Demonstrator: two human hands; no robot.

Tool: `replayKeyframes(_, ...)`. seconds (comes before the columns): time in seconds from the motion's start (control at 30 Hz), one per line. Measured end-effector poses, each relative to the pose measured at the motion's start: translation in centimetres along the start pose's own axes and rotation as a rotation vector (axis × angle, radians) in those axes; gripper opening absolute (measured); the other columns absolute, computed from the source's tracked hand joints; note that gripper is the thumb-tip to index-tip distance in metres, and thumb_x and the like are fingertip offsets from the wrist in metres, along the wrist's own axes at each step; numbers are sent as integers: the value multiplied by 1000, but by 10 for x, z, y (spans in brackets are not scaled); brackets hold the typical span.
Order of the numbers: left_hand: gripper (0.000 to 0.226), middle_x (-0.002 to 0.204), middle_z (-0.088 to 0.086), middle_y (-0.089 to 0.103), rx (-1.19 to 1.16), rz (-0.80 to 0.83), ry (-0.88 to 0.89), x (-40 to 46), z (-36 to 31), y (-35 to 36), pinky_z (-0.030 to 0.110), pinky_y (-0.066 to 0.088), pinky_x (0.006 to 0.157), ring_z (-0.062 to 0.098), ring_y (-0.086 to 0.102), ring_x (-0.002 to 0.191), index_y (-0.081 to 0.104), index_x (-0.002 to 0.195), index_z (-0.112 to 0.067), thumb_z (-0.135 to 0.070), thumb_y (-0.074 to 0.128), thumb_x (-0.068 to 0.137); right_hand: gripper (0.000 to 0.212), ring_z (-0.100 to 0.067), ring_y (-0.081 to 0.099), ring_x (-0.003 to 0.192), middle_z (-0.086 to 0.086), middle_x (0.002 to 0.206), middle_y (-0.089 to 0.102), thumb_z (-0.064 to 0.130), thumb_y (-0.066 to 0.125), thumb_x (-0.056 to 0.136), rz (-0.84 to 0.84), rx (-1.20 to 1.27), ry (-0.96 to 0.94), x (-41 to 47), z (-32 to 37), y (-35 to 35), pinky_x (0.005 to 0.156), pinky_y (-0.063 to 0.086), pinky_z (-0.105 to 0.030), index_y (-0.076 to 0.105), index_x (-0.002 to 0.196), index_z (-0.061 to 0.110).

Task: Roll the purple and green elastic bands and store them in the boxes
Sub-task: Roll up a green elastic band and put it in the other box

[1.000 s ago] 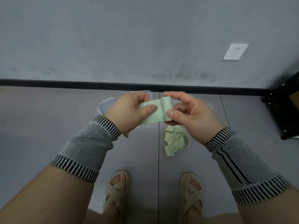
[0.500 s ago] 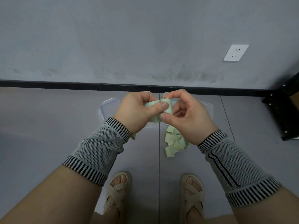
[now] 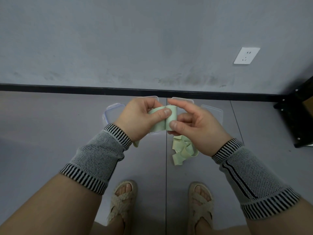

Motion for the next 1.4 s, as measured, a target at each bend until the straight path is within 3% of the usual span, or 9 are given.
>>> replayKeyframes(0.2, 8, 83, 3, 70, 157, -67, 5, -2, -4, 3, 27, 49, 64, 11, 60, 67, 62, 77, -29, -32, 69, 80, 40, -8, 56, 60, 3, 65, 57, 3, 68, 82, -67, -126, -26, 3, -1, 0, 62, 50, -21, 59, 108, 32)
replayKeyframes(0.4, 18, 75, -1, 66, 164, -155, 24, -2, -2, 4, 28, 47, 59, 12, 60, 68, 61, 81, -28, -37, 74, 73, 42, -12, 59, 64, -3, 72, 61, 21, 76, 76, -140, -281, -22, 5, -5, 2, 70, 56, -36, 55, 103, 45)
replayKeyframes(0.53, 11, 68, -2, 65, 63, -117, 15, -3, -3, 3, 13, 38, 44, -1, 52, 50, 63, 81, -23, -28, 72, 78, 44, -9, 58, 62, -4, 72, 63, 26, 79, 72, -164, -263, -32, 5, -2, 1, 67, 55, -30, 54, 104, 42)
replayKeyframes(0.67, 9, 59, -5, 65, -166, -48, -34, -4, -3, -2, 23, 46, 50, 8, 56, 51, 61, 80, -20, -18, 69, 82, 60, -9, 64, 74, 2, 84, 67, 18, 77, 72, -27, -80, 0, 1, 0, 0, 72, 54, -25, 49, 121, 39)
replayKeyframes(0.8, 7, 70, 5, 67, -244, 22, -23, -4, -2, -3, 25, 49, 60, 15, 59, 62, 61, 86, -13, -12, 68, 83, 49, -24, 70, 78, -11, 81, 70, 13, 65, 83, 18, 19, 18, -1, 4, 0, 76, 57, -29, 49, 125, 34)
replayKeyframes(1.0, 17, 78, 7, 71, -168, 61, 4, -3, -2, 0, 39, 54, 70, 20, 65, 71, 63, 89, -20, -28, 65, 74, 41, -17, 64, 66, 4, 63, 62, 4, 65, 85, -53, -51, -25, 1, 1, -2, 73, 56, -33, 58, 112, 35)
replayKeyframes(1.2, 8, 74, 4, 71, -143, 20, -6, -3, -2, 1, 31, 54, 67, 13, 65, 68, 62, 85, -20, -15, 69, 83, 40, -4, 54, 56, 8, 62, 57, 6, 68, 82, -88, -129, -43, 3, 0, 0, 58, 45, -19, 60, 109, 35)
replayKeyframes(1.3, 6, 74, 5, 70, -145, 23, -13, -2, -2, 0, 33, 53, 69, 15, 65, 70, 63, 84, -17, -13, 67, 84, 42, -4, 58, 61, 9, 68, 61, 11, 68, 83, -73, -140, -21, 3, -2, 1, 62, 46, -18, 58, 115, 37)
replayKeyframes(1.4, 5, 83, 14, 71, -140, 40, -13, -2, 0, -2, 38, 54, 75, 24, 67, 77, 63, 87, -13, -12, 66, 84, 48, -18, 66, 80, 5, 88, 68, 15, 65, 87, -13, -114, -15, 2, -3, 1, 75, 54, -26, 52, 121, 45)
Point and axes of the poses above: each hand's wrist, its own x-axis towards the middle knuckle, its own y-axis out of the palm, z = x × y, the point moved 3 cm from there along x, towards the middle knuckle
